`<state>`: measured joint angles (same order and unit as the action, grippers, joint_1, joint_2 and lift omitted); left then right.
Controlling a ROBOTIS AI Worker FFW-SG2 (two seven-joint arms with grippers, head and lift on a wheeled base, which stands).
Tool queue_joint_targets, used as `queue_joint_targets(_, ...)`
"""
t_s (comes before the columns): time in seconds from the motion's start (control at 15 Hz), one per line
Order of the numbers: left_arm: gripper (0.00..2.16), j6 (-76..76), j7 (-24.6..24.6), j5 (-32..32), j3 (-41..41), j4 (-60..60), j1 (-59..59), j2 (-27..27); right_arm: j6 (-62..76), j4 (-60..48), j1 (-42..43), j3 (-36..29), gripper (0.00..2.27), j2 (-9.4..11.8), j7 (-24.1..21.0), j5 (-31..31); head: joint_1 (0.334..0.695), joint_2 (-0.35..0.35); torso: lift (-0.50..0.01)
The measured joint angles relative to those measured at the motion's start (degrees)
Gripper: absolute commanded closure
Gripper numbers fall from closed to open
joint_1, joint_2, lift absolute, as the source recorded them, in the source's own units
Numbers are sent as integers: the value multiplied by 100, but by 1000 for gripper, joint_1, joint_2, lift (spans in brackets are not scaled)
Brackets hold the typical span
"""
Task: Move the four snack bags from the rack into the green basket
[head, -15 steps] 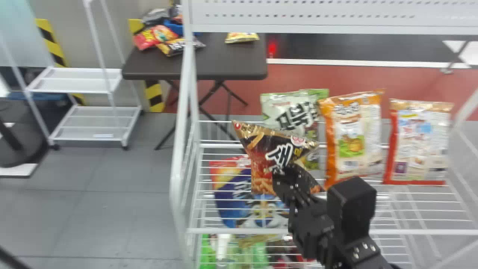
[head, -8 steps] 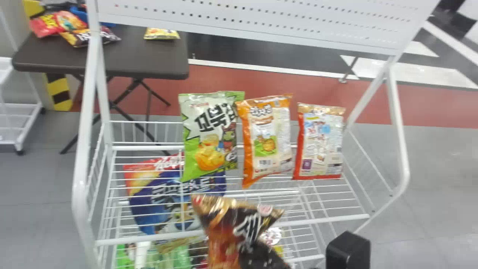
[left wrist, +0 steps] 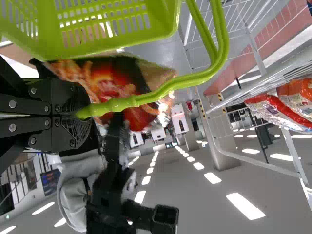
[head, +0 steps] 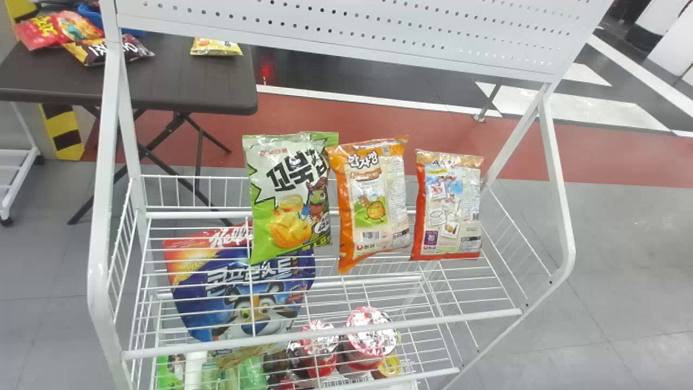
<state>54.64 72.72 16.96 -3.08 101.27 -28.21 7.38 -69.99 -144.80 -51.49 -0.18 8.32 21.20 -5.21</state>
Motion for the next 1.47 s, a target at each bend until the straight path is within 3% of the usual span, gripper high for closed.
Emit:
queue_joint_targets(0.13,1848,-1,-5,-39,-34,6,-1,0,34,510,306,225,1686,-36,-37,0,695,-350,0)
queue_joint_targets(0.2,1848,-1,-5,-57,-49,10,-3,0,186,789,484,355,1166,-52,-62,-12,695,-350,0)
queue_joint_targets(0.27,1848,-1,-5,-67,-57,21,-11,0,319,1026,662,470,238,-71,-77,-40,695,-350,0)
queue_joint_targets(0.33,1848,-1,-4,-73,-59,36,-27,0,383,1167,782,549,-2,-88,-102,-60,695,-350,0)
queue_joint_targets(0.8,1848,6,-3,-90,-20,197,-150,1,423,884,840,191,49,-121,-97,-160,695,-350,0)
queue_joint_targets(1.07,1848,27,-6,-122,-61,243,-175,0,2393,909,1107,-43,60,-301,-630,-137,695,-350,0)
queue_joint_targets(1.47,1848,17,14,-134,-35,288,-262,7,4864,2316,2899,306,66,-332,-1641,45,695,-323,0)
